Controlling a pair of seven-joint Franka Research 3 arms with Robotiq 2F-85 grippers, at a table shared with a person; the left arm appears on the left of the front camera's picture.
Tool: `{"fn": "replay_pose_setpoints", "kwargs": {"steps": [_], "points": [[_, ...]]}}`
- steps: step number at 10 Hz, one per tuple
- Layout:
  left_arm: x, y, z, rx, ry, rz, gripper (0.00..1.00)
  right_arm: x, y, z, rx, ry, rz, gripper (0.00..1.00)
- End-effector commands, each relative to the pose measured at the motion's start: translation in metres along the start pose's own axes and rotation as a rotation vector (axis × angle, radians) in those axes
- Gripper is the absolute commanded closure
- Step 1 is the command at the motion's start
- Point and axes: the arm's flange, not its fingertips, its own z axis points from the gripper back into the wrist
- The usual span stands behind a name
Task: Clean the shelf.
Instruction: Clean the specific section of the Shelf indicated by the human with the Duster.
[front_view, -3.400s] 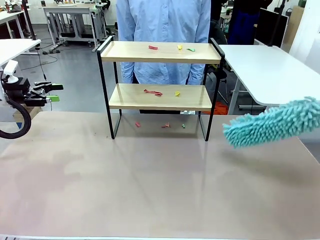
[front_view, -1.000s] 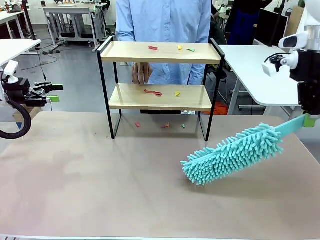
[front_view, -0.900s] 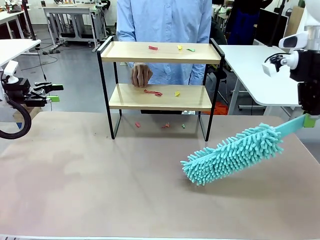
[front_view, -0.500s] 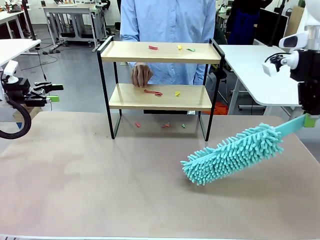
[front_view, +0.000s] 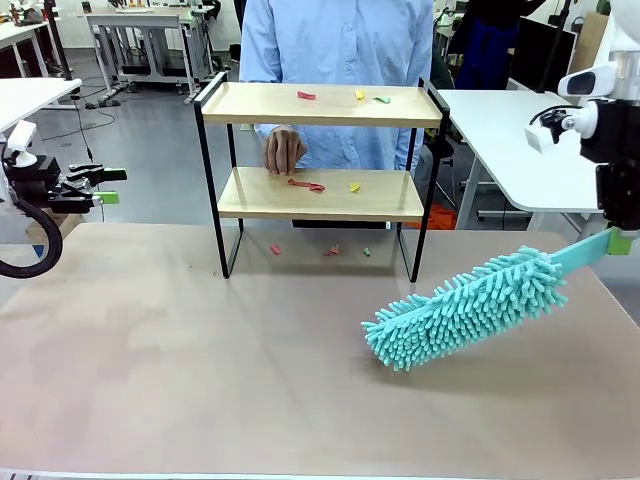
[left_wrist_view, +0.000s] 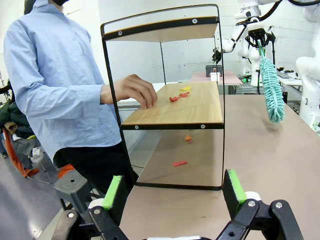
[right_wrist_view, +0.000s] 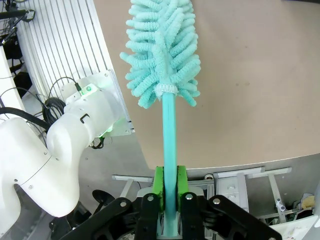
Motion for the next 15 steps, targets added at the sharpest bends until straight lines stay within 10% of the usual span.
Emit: {"fn": "replay_pose_setpoints", "kwargs": {"steps": [1,7,15], "points": [[0.003,-0.001,0.000,-0.004,0.005,-0.003,0.00,-0.003,0.002,0.001,0.000,0.005,0.004,0.87],[0.003,-0.001,0.000,-0.004,0.005,-0.003,0.00,0.036,0.035,0.027,-0.047,-0.185,-0.114,0.87],[0.003,-0.001,0.000,-0.004,0.005,-0.003,0.00,0.200,0.103,0.049,-0.160,-0.590,-0.812,0.87]]}}
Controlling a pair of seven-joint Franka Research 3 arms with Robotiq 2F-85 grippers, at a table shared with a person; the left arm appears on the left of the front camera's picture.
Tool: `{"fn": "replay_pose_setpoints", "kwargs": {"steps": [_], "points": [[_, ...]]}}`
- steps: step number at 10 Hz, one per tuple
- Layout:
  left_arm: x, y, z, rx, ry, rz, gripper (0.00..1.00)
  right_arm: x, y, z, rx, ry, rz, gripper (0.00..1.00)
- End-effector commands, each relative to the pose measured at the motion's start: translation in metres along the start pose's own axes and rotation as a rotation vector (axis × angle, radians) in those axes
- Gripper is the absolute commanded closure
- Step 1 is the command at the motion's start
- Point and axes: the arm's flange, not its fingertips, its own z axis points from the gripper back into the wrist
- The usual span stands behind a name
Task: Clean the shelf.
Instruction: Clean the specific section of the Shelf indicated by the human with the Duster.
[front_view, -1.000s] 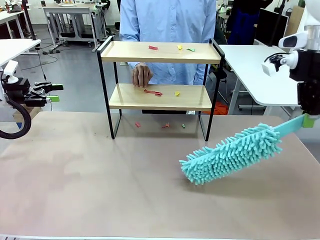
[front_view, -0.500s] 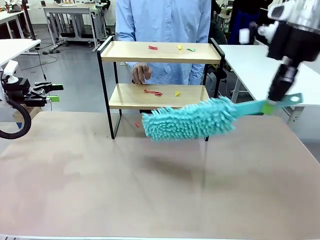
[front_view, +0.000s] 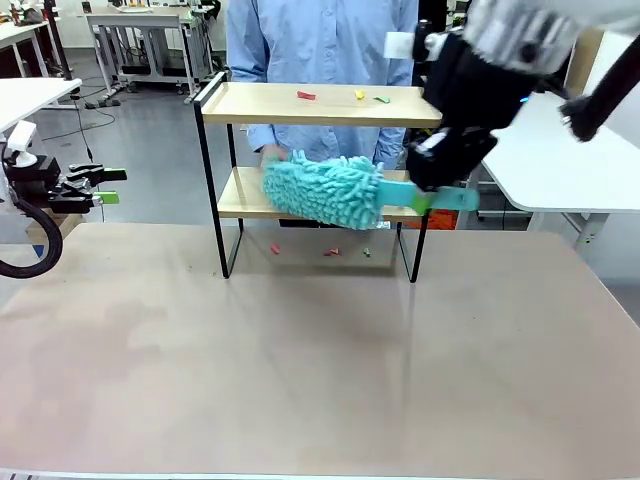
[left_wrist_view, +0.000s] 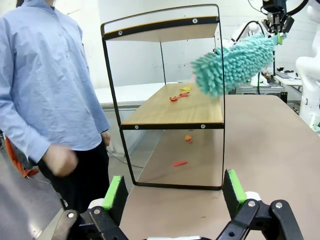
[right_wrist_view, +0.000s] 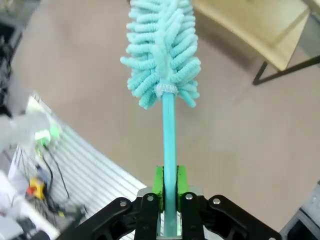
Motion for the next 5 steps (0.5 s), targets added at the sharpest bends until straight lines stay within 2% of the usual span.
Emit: {"fn": "replay_pose_setpoints", "kwargs": {"steps": [1,2,3,4,5], "points": [[0.003,-0.001,0.000,-0.003,0.005,-0.004,0.00,0.014,0.014,-0.021,-0.004,-0.100,-0.097,0.87],[0.003,-0.001,0.000,-0.003,0.005,-0.004,0.00,0.017,0.014,-0.025,0.023,-0.112,-0.111,0.87],[0.003,-0.001,0.000,-0.003,0.005,-0.004,0.00,0.016,0.003,-0.019,0.171,-0.090,-0.112,0.87],[0.003,-0.001,0.000,-0.003,0.005,-0.004,0.00,0.015,0.018,-0.016,0.002,-0.073,-0.081,0.87],[0.003,-0.001,0.000,-0.003,0.005,-0.004,0.00,0.015,0.018,-0.016,0.002,-0.073,-0.081,0.87]]}}
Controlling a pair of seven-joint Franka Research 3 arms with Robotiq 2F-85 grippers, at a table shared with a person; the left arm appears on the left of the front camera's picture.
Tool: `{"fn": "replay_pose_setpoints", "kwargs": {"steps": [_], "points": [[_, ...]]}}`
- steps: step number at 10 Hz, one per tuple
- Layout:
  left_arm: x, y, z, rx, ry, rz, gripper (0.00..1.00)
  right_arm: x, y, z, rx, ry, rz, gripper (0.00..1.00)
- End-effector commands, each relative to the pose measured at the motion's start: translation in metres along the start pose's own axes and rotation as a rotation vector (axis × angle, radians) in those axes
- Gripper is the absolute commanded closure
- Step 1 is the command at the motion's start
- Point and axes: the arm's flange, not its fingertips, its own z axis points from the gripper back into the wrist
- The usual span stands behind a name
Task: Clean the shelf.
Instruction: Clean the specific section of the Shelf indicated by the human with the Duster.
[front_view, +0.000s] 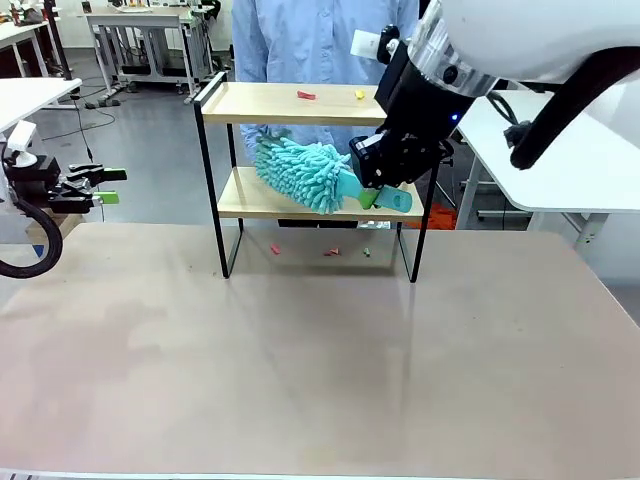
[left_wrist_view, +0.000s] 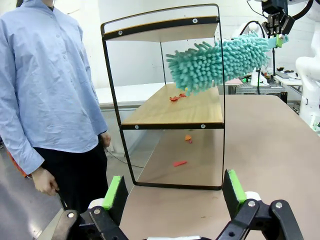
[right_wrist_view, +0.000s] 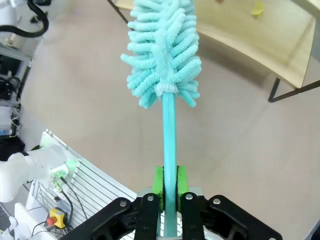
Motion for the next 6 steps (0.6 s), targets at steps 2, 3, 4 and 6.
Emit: {"fn": "replay_pose_setpoints", "kwargs": {"steps": [2,3,4,6], "points": [[0.003,-0.001,0.000,-0.004,0.005,-0.004,0.00,-0.005,0.004,0.006,-0.034,-0.004,0.020,0.87],[0.003,-0.001,0.000,-0.004,0.005,-0.004,0.00,-0.002,0.001,0.001,-0.010,0.002,0.009,0.87],[0.003,-0.001,0.000,-0.004,0.005,-0.004,0.00,0.008,0.023,-0.017,-0.074,-0.034,-0.046,0.87],[0.003,-0.001,0.000,-0.004,0.005,-0.004,0.00,0.034,0.064,-0.060,-0.184,-0.101,-0.164,0.87]]}}
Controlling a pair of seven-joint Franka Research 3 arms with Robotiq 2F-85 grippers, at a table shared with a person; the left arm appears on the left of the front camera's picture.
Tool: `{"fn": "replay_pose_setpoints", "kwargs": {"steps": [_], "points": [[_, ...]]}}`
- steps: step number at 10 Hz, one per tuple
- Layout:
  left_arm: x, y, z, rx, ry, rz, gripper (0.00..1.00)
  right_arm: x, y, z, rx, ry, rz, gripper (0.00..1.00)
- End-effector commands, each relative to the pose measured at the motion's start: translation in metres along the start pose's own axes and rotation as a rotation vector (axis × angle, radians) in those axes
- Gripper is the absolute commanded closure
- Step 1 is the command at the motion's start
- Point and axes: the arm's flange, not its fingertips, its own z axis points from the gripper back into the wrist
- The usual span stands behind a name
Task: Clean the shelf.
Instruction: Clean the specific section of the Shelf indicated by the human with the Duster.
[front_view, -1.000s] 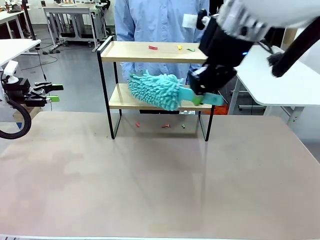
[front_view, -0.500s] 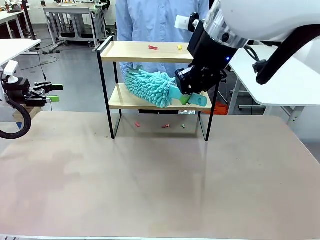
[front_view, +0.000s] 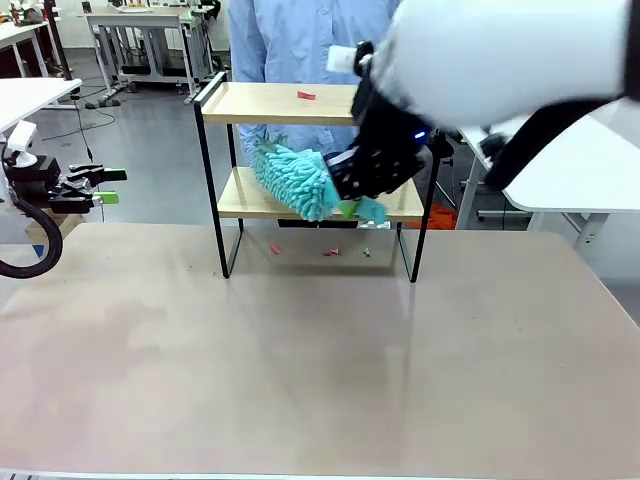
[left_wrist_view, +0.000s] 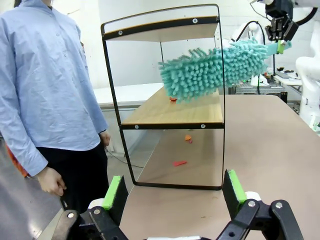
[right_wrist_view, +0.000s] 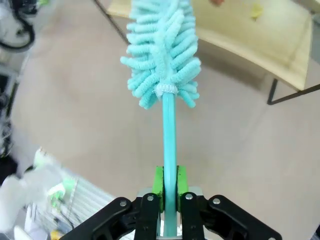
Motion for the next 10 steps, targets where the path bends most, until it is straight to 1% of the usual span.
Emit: {"fn": "replay_pose_setpoints", "kwargs": {"steps": [1,4,7,10], "points": [[0.003,-0.001,0.000,-0.003,0.005,-0.004,0.00,0.031,0.043,-0.033,-0.098,-0.102,-0.145,0.87],[0.003,-0.001,0.000,-0.003,0.005,-0.004,0.00,0.058,0.074,-0.074,-0.090,-0.206,-0.265,0.87],[0.003,-0.001,0.000,-0.003,0.005,-0.004,0.00,0.077,0.090,-0.104,-0.063,-0.235,-0.319,0.87],[0.003,-0.001,0.000,-0.003,0.005,-0.004,0.00,0.084,0.097,-0.107,-0.050,-0.235,-0.328,0.87]]}}
